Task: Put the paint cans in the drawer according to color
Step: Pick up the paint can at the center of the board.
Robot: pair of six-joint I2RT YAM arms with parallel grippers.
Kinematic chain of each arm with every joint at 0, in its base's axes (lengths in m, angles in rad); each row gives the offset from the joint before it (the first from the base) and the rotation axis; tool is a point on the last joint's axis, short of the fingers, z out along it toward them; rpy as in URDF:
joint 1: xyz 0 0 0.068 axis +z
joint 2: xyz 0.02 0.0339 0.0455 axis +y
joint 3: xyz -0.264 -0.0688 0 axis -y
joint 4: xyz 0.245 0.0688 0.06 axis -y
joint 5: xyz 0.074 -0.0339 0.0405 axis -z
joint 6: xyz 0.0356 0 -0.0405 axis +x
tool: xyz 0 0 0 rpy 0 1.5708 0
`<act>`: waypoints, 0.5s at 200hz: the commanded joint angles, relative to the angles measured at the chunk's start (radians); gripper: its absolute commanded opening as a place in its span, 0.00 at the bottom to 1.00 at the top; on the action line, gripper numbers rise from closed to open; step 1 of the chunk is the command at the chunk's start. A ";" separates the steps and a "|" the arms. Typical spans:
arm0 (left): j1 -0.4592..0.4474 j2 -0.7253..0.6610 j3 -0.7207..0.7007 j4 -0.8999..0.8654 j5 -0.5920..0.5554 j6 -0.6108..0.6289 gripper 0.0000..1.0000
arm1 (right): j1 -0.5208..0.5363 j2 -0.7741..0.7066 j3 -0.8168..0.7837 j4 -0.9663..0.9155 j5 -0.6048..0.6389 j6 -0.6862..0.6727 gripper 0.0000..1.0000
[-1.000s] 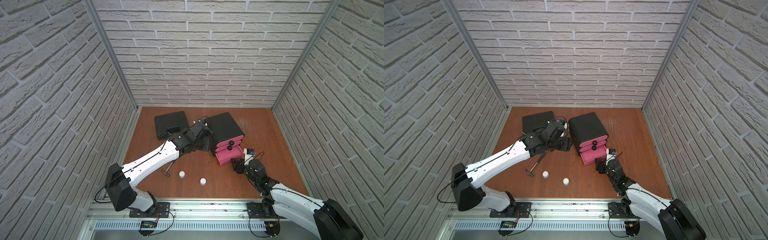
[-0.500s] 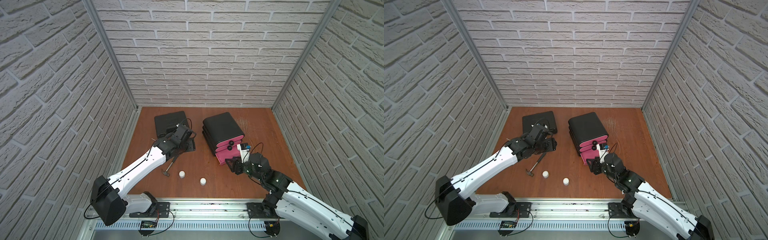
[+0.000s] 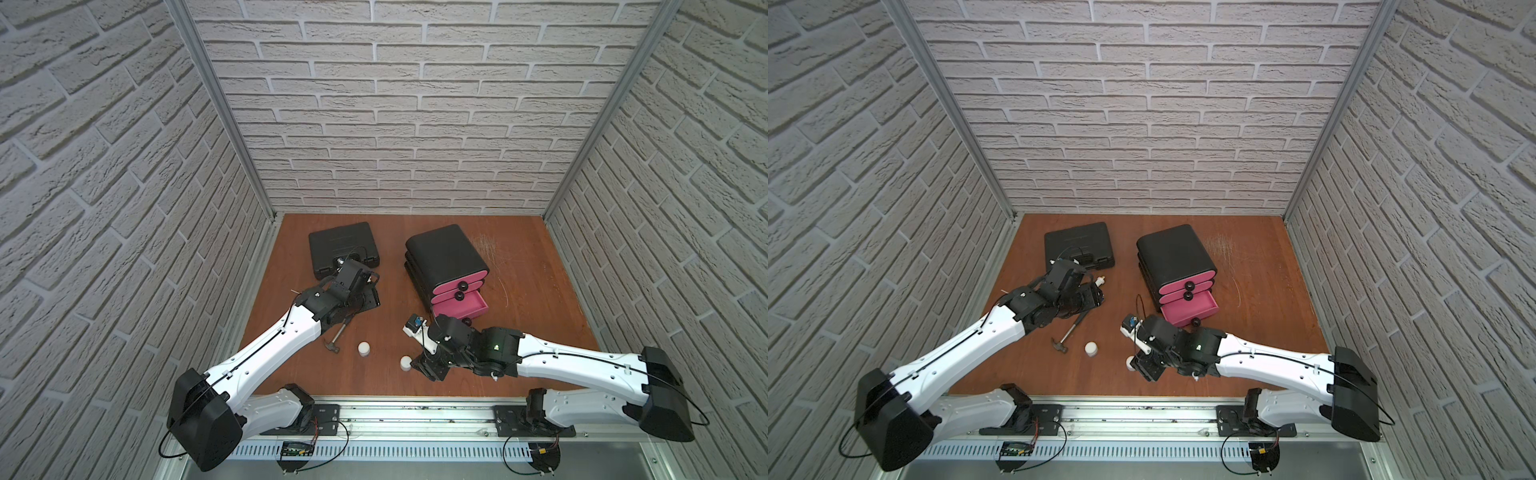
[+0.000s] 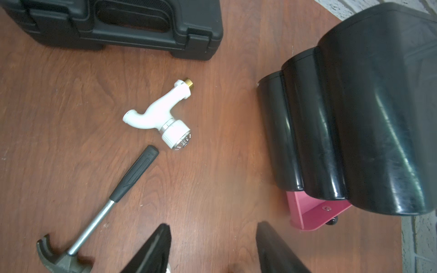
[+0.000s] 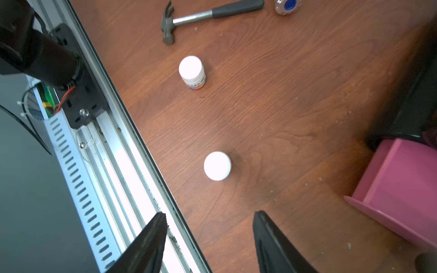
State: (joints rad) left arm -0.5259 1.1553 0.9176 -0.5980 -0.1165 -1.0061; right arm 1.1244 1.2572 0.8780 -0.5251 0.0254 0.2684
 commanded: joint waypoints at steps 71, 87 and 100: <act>0.131 -0.169 -0.211 0.100 0.061 -0.168 0.61 | 0.040 0.329 0.164 -0.018 0.058 0.032 0.64; 0.143 -0.189 -0.217 0.088 0.068 -0.165 0.61 | 0.040 0.372 0.190 -0.024 0.071 0.051 0.64; 0.150 -0.202 -0.220 0.080 0.070 -0.165 0.61 | 0.038 0.401 0.211 -0.038 0.084 0.064 0.64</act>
State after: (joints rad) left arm -0.3935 0.9874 0.7105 -0.5381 -0.0605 -1.1580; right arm 1.1568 1.6264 1.0439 -0.5579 0.0765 0.2909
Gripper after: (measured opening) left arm 0.612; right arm 0.641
